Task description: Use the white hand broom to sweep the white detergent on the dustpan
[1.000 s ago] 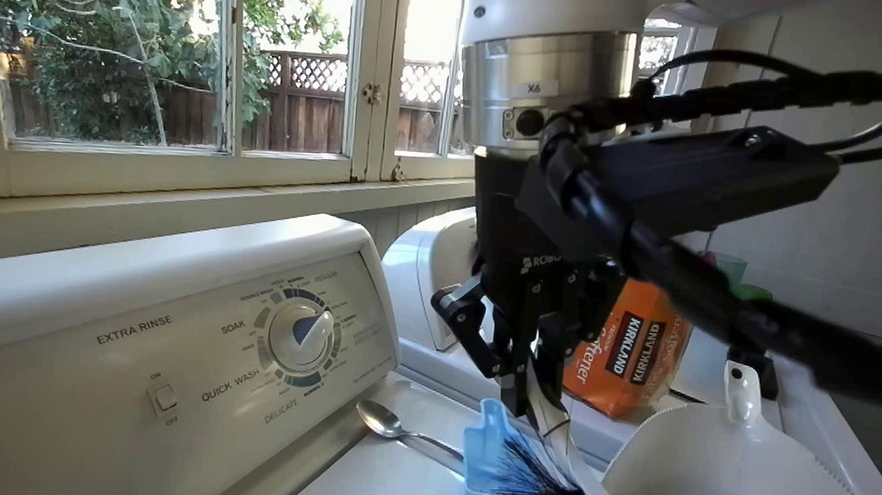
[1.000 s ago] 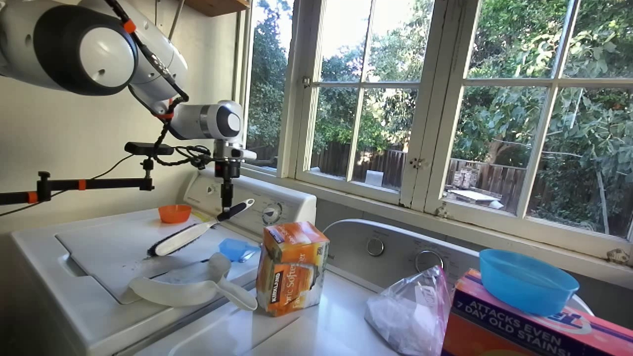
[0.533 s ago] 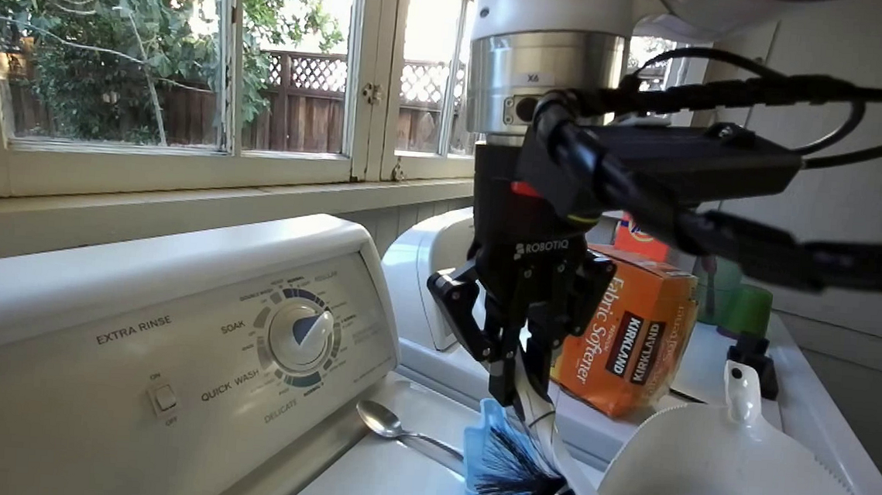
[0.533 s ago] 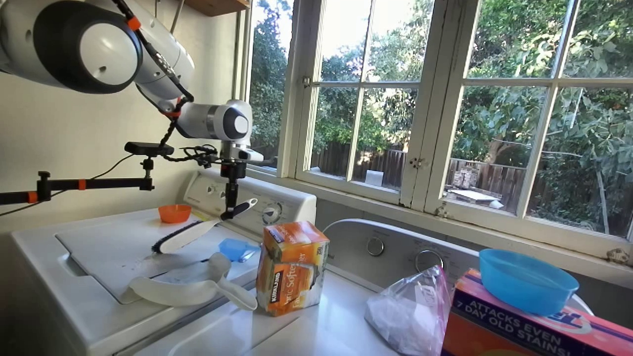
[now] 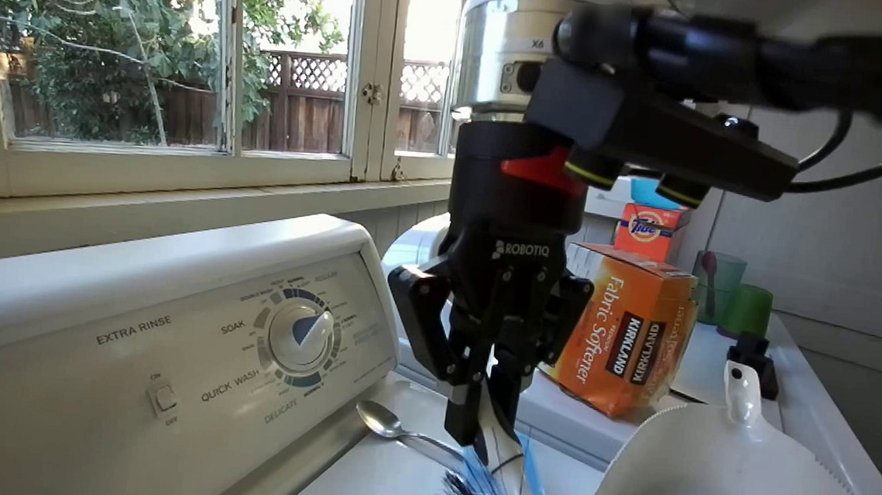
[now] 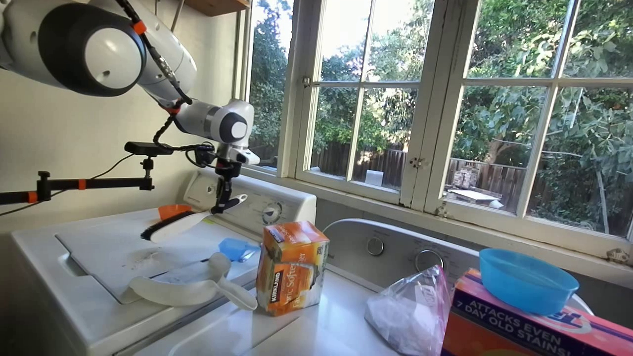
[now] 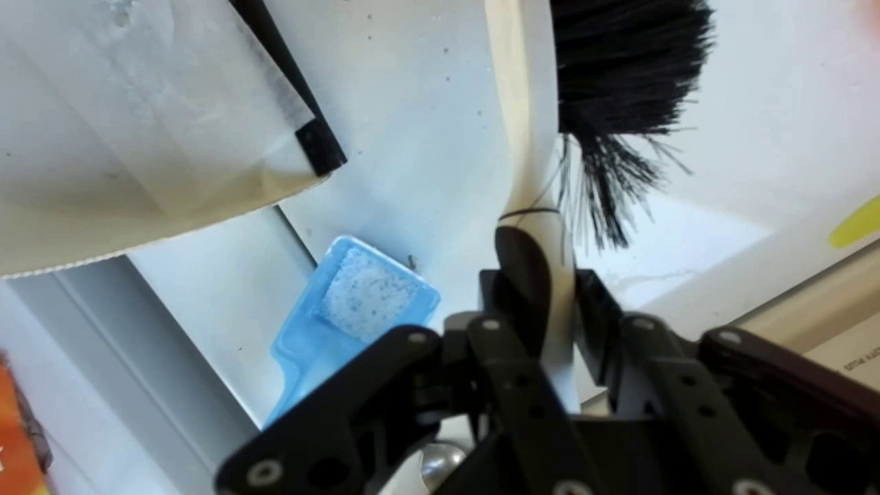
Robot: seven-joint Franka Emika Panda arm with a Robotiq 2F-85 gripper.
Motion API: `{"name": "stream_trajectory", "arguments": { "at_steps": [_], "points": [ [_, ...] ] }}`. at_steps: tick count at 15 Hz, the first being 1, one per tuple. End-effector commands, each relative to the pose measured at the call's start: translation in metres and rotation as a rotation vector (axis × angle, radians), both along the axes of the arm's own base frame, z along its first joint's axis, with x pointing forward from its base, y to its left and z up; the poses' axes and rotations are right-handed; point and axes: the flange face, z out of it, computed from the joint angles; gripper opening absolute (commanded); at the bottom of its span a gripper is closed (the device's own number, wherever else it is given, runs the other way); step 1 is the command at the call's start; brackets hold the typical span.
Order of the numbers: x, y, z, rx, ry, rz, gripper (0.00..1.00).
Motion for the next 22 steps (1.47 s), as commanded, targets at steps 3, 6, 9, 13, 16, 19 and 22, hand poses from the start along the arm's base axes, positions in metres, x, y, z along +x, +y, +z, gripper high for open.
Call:
{"name": "stream_trajectory", "arguments": {
  "at_steps": [3, 6, 9, 13, 16, 19, 22],
  "points": [
    [-0.012, 0.004, -0.022, -0.018, 0.097, 0.089, 0.07],
    [-0.015, 0.009, -0.034, -0.055, 0.129, 0.133, 0.07],
    [-0.025, 0.012, -0.042, -0.127, 0.196, 0.176, 0.07],
    [-0.041, 0.01, -0.042, -0.271, 0.283, 0.19, 0.07],
    [-0.041, 0.015, -0.042, -0.31, 0.27, 0.209, 0.07],
    [-0.039, 0.025, -0.047, -0.309, 0.257, 0.186, 0.07],
    [-0.035, 0.032, -0.057, -0.327, 0.246, 0.153, 0.07]
  ]
}}
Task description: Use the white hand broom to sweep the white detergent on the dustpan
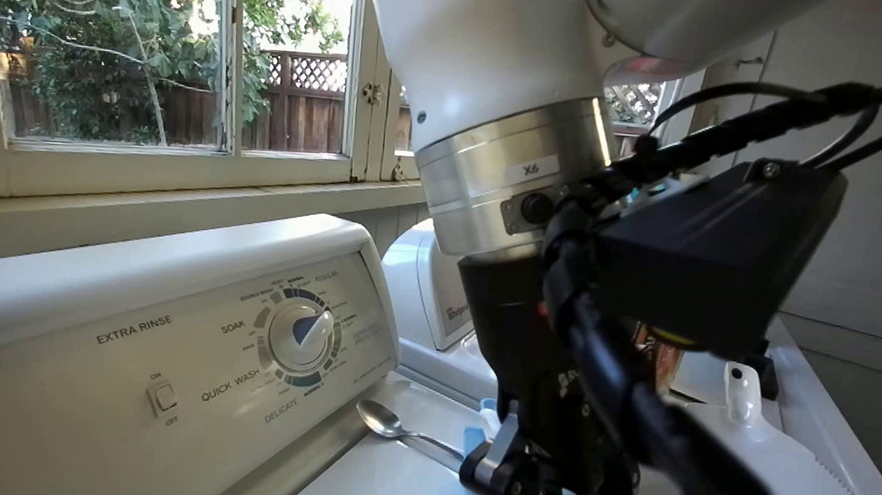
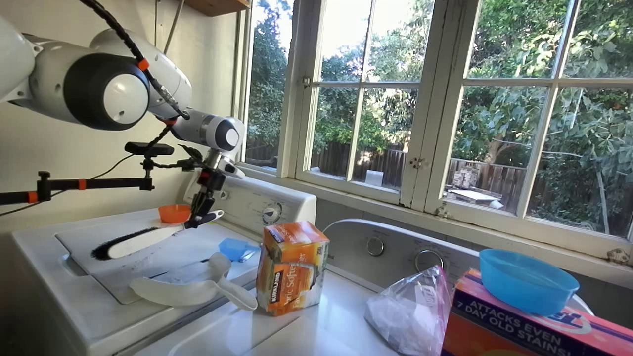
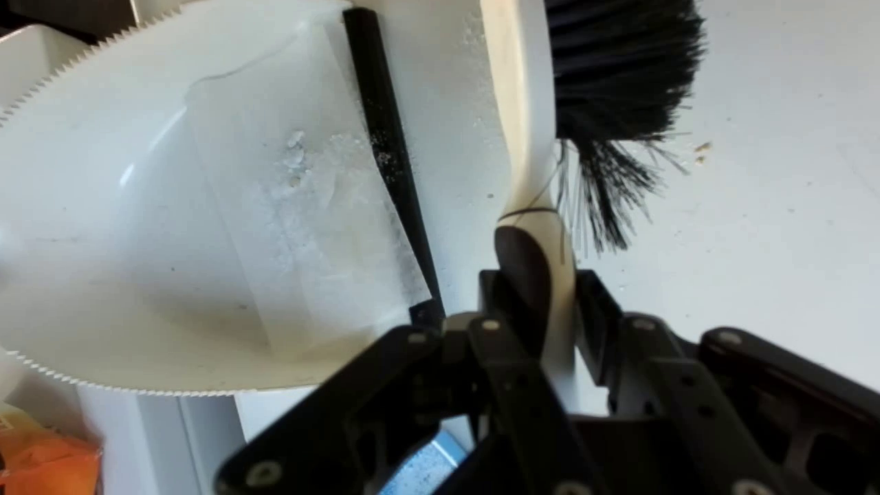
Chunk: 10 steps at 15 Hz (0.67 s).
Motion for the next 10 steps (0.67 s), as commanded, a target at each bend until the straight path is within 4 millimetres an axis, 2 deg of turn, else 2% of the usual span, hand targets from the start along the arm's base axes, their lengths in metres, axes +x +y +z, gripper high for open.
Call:
{"name": "stream_trajectory", "arguments": {
  "at_steps": [1, 10],
  "points": [
    [0.006, 0.01, -0.012, -0.045, -0.012, -0.03, 0.07],
    [0.011, 0.013, -0.036, -0.122, -0.025, -0.081, 0.07]
  ]
}}
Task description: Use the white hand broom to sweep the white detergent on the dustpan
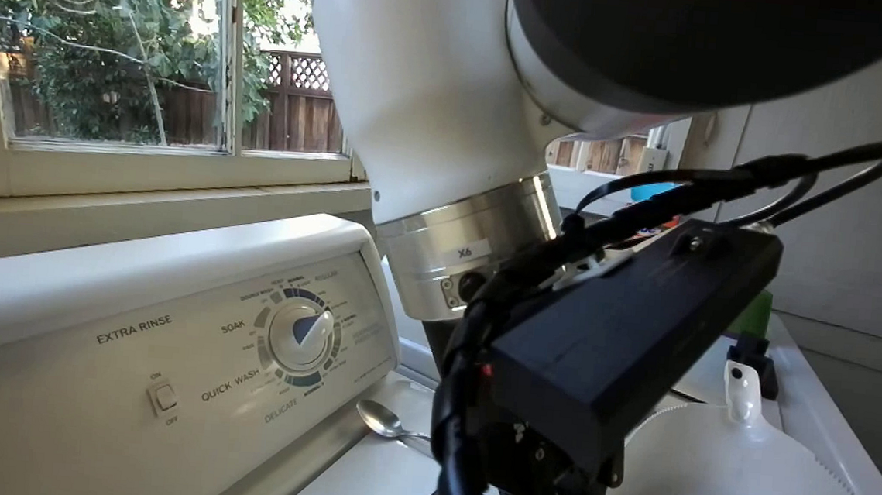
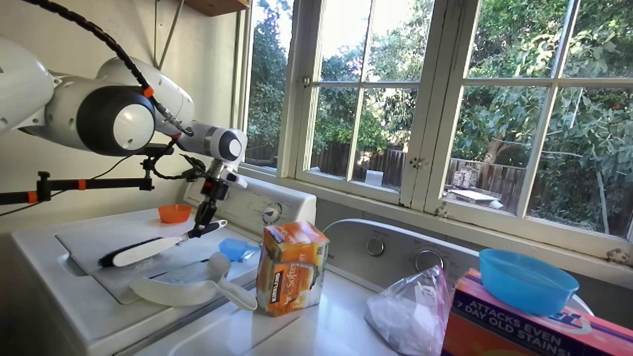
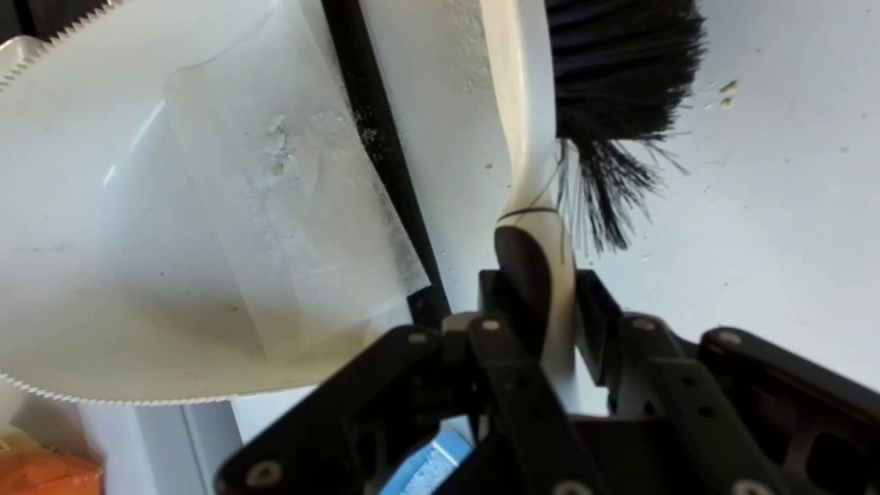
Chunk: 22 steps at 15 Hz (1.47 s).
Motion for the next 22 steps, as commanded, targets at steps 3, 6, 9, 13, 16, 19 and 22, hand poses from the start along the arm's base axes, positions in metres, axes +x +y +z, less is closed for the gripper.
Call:
{"name": "stream_trajectory", "arguments": {
  "at_steps": [3, 6, 9, 13, 16, 19, 22],
  "points": [
    [-0.005, 0.007, -0.004, -0.109, -0.033, -0.023, 0.07],
    [-0.009, 0.002, -0.003, -0.209, -0.051, -0.009, 0.07],
    [-0.01, -0.005, -0.002, -0.293, -0.073, 0.0, 0.07],
    [-0.007, -0.009, -0.001, -0.363, -0.12, -0.002, 0.07],
    [-0.003, -0.009, 0.014, -0.295, -0.097, -0.021, 0.07],
    [0.011, -0.012, 0.046, -0.202, -0.094, -0.06, 0.07],
    [0.023, -0.019, 0.063, -0.142, -0.084, -0.103, 0.07]
  ]
}}
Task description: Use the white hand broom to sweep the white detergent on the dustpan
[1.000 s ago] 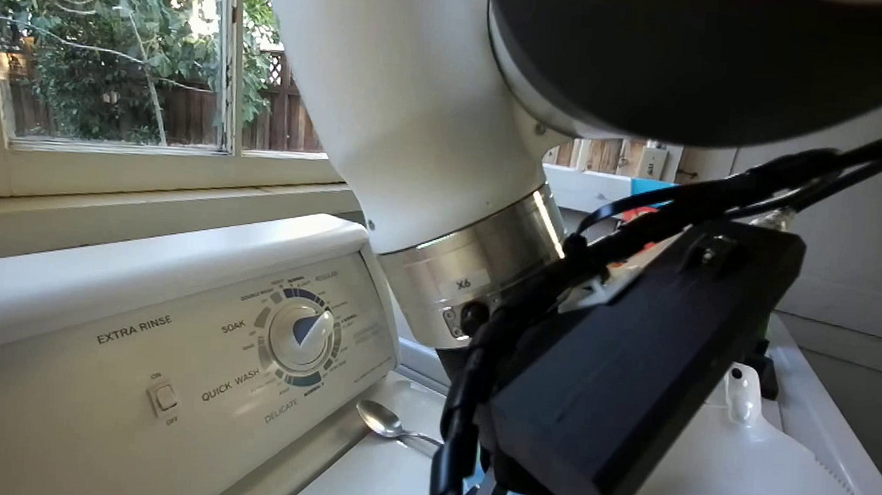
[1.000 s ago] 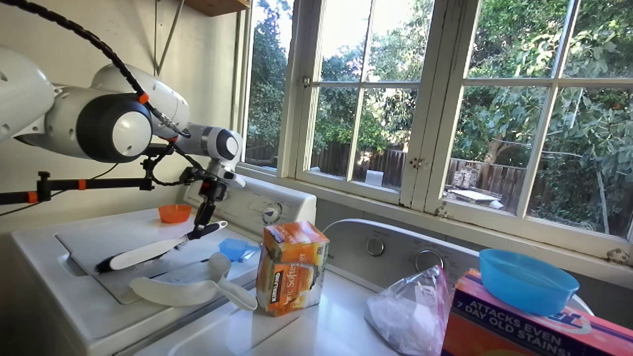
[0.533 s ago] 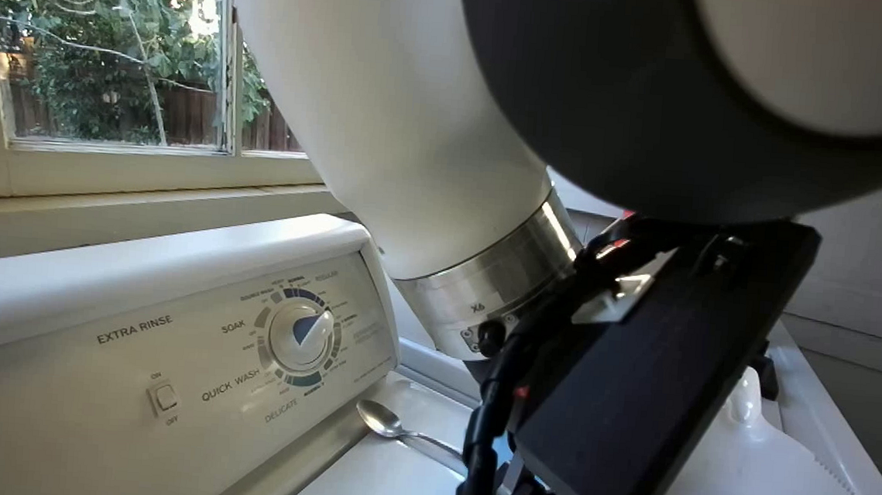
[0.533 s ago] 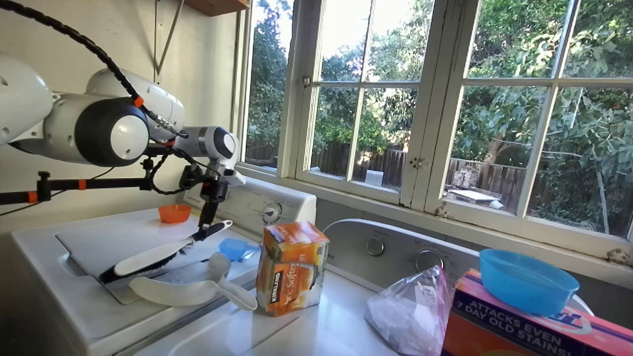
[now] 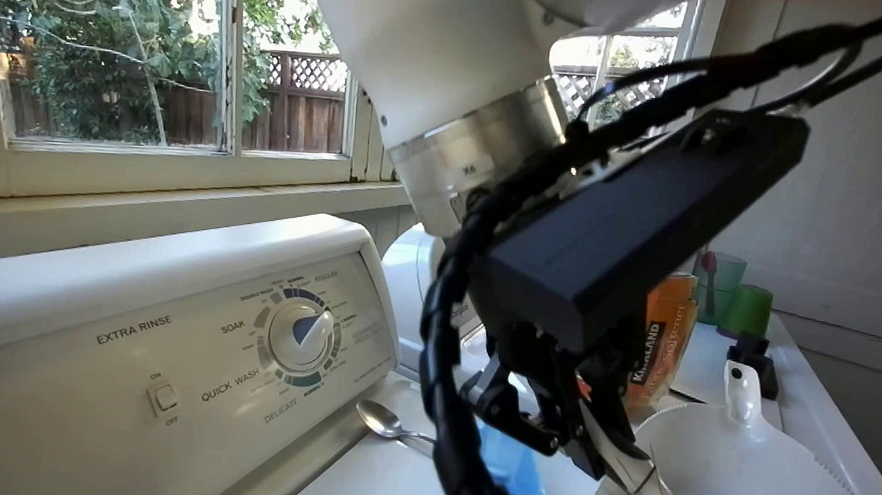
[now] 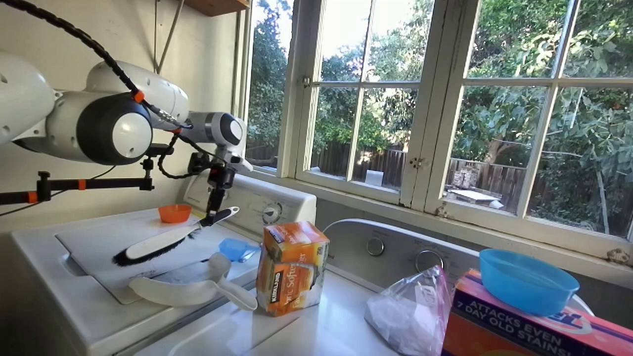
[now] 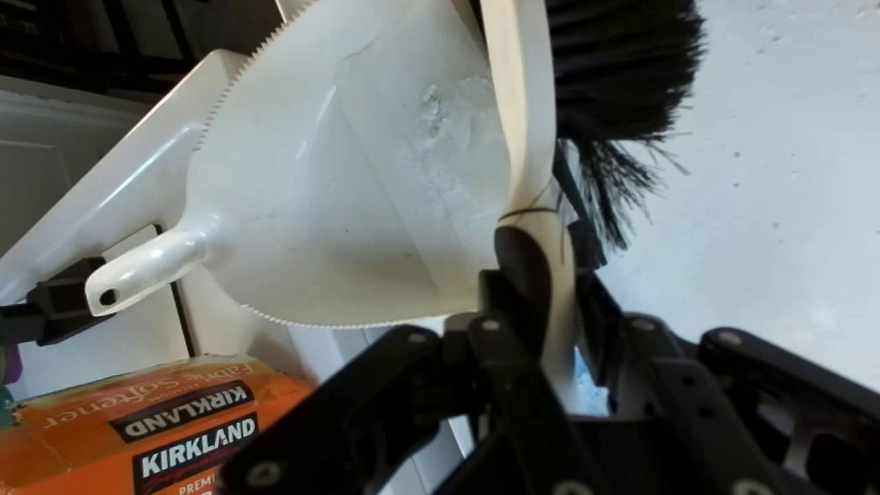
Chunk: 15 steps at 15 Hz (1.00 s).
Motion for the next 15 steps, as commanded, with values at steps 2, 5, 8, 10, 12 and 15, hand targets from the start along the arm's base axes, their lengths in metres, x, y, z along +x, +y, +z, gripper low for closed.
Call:
{"name": "stream_trajectory", "arguments": {
  "at_steps": [2, 5, 8, 10, 12, 15],
  "points": [
    [0.016, -0.006, 0.015, 0.112, 0.043, -0.078, 0.07],
    [0.021, -0.003, 0.005, 0.183, 0.087, -0.164, 0.07],
    [0.027, 0.005, -0.008, 0.248, 0.097, -0.27, 0.07],
    [0.033, 0.008, -0.017, 0.262, 0.065, -0.333, 0.07],
    [0.039, 0.01, -0.025, 0.26, 0.019, -0.388, 0.07],
    [0.042, 0.01, -0.034, 0.23, -0.031, -0.429, 0.07]
  ]
}}
